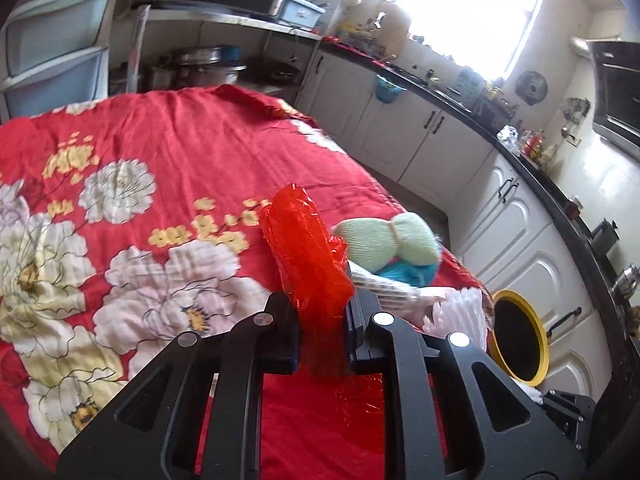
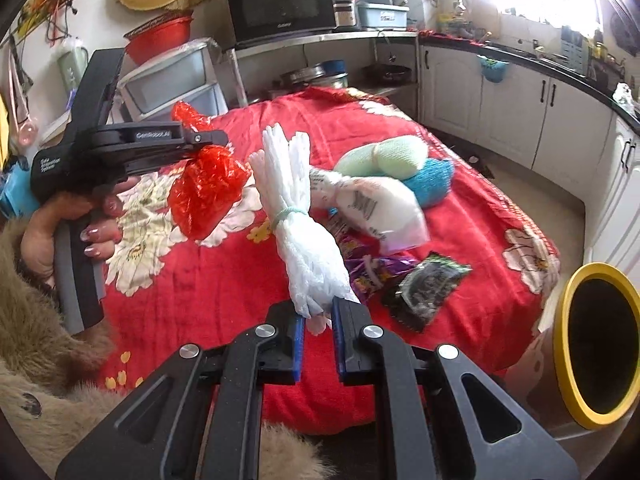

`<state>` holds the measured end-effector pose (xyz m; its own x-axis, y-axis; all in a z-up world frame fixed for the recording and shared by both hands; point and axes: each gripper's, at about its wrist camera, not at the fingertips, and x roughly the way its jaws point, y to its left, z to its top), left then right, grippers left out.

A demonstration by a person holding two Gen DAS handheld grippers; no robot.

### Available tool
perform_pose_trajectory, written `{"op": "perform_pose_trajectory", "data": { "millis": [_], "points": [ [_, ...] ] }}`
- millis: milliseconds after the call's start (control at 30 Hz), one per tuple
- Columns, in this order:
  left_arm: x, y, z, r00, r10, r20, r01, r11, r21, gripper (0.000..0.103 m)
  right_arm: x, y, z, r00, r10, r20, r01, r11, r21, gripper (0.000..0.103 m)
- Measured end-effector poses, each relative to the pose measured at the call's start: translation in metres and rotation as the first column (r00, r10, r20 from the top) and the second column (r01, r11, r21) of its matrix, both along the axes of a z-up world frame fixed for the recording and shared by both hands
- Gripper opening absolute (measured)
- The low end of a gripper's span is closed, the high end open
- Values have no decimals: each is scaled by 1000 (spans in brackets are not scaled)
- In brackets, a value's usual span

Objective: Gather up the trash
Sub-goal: 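Grasp the red plastic bag with the left tool while the right tool grasps the white mesh net, then carry the red bag and white mesh net in both tools over the bin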

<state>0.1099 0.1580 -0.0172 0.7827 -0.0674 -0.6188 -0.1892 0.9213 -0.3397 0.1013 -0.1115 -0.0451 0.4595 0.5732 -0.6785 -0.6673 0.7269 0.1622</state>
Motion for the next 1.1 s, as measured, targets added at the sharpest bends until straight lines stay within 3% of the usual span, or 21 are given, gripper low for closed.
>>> {"op": "perform_pose_trajectory", "data": {
  "millis": [533, 1100],
  "points": [
    [14, -58, 21, 991, -126, 48, 124, 991, 41, 10, 15, -51, 21, 989, -140, 40, 138, 989, 55, 11],
    [40, -117, 38, 962, -258, 94, 251, 965, 75, 10, 25, -108, 39, 950, -302, 80, 294, 951, 95, 11]
  ]
}}
